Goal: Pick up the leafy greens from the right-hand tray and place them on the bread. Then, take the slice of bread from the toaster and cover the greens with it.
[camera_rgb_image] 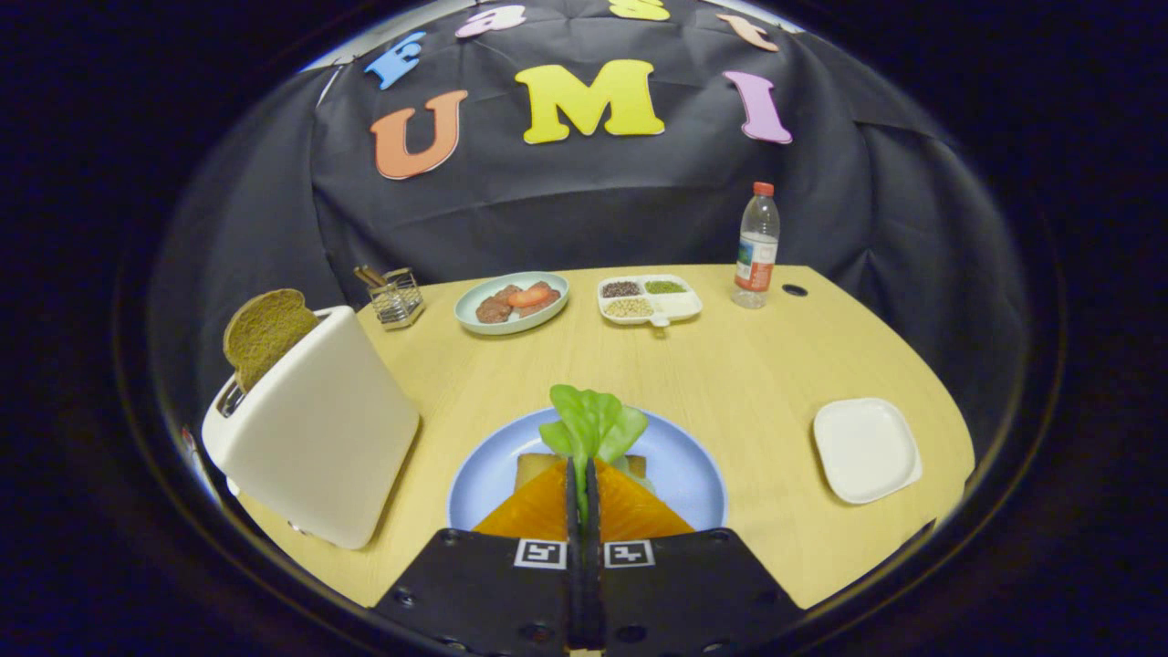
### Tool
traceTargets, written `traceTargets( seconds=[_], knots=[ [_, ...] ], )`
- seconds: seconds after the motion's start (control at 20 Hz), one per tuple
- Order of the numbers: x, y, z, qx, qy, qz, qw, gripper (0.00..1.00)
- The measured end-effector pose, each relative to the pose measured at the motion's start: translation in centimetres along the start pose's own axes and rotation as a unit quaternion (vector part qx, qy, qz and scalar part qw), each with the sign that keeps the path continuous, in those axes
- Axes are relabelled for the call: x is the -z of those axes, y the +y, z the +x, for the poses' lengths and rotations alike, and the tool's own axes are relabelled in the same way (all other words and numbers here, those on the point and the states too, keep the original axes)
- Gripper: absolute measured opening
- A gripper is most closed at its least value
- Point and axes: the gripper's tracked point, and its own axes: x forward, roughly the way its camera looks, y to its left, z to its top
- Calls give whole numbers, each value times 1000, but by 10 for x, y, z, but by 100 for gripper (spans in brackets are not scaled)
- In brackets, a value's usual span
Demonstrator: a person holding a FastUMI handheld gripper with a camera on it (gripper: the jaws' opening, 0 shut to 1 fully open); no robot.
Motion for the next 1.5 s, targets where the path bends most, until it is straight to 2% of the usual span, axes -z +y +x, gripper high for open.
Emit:
traceTargets(
  seconds=[0.15, 0.4, 0.55, 0.7, 0.8, 0.95, 1.0, 1.1, 1.2, 1.35, 1.5],
  knots=[
    [9, 15, 5, -18, 14, 28, 999, 2],
    [5, 25, 6, -21, -2, 13, 1000, 20],
    [6, 27, 4, -21, -5, 4, 1000, 41],
    [4, 24, -1, -16, -19, -11, 1000, 57],
    [-4, 21, -11, -10, -45, -23, 999, 67],
    [-24, 14, -40, 3, -106, -38, 994, 93],
    [-33, 12, -53, 11, -130, -41, 991, 97],
    [-52, 18, -82, 11, -175, -40, 984, 96],
    [-70, 41, -109, -6, -202, -40, 979, 96],
    [-90, 79, -131, -27, -215, -41, 975, 96],
    [-97, 124, -133, -39, -218, -58, 974, 96]
  ],
)
